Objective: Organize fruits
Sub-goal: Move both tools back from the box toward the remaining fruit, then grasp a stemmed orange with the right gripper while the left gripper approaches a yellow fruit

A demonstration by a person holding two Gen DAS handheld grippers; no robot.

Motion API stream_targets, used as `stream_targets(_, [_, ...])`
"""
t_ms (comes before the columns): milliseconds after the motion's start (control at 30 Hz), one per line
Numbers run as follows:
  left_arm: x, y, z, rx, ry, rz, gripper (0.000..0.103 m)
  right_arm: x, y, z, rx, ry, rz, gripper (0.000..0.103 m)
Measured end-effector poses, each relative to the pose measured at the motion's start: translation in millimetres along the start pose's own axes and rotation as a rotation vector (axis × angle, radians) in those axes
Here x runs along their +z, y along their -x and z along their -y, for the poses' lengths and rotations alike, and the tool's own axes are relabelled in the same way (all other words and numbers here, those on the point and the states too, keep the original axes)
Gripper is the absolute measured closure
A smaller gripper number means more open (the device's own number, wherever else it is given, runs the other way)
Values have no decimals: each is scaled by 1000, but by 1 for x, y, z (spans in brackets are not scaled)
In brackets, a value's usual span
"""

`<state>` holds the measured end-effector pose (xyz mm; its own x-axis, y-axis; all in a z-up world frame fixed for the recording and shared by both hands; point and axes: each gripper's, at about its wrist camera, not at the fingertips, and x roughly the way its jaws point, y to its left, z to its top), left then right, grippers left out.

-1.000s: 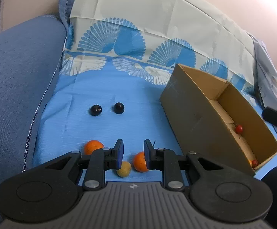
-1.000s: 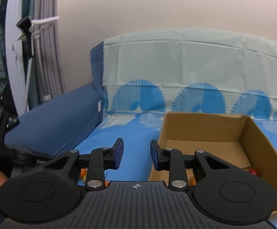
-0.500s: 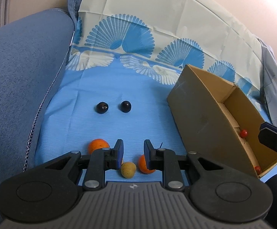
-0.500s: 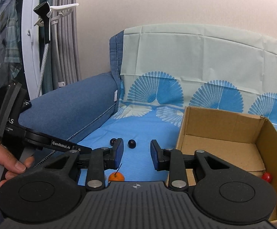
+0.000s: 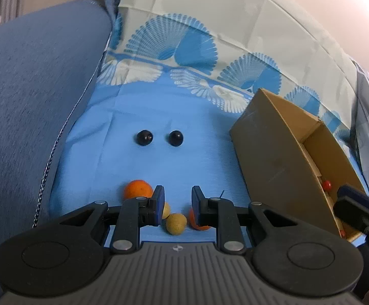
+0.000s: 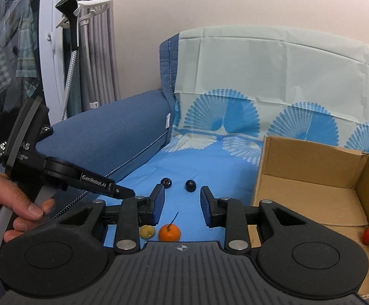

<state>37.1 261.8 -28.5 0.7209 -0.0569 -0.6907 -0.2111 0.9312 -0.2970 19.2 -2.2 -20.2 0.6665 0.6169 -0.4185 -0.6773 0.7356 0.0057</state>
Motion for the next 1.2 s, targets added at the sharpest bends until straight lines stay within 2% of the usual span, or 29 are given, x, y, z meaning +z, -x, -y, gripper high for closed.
stream_targets(300, [6, -25, -22, 1, 133, -145, 78, -18, -37, -31, 64, 74, -71, 71])
stream_targets(433, [6, -39, -25, 19, 137, -209, 78, -27, -63, -42, 41, 80, -115, 70])
stream_targets(500, [5, -44, -26, 21, 142, -223, 77, -31, -78, -43, 17, 60, -140, 67])
stream_targets(567, [5, -48, -28, 25, 156, -236, 77, -36, -92, -42, -6, 43, -165, 59])
stream_targets(733, [6, -58, -31, 32, 193, -264, 75, -44, -123, -35, -54, 12, -217, 53])
stream_targets(800, [7, -62, -34, 29, 209, -275, 69, -48, -134, -31, -63, 0, -238, 53])
stream_targets(1000, [9, -72, -33, 30, 227, -299, 68, -52, -153, -19, -52, -51, -285, 54])
stream_targets(1100, [9, -76, -31, 34, 224, -305, 68, -53, -156, -15, -37, -76, -288, 65])
stream_targets(1200, [9, -78, -28, 35, 223, -301, 68, -51, -154, -16, -35, -56, -274, 65])
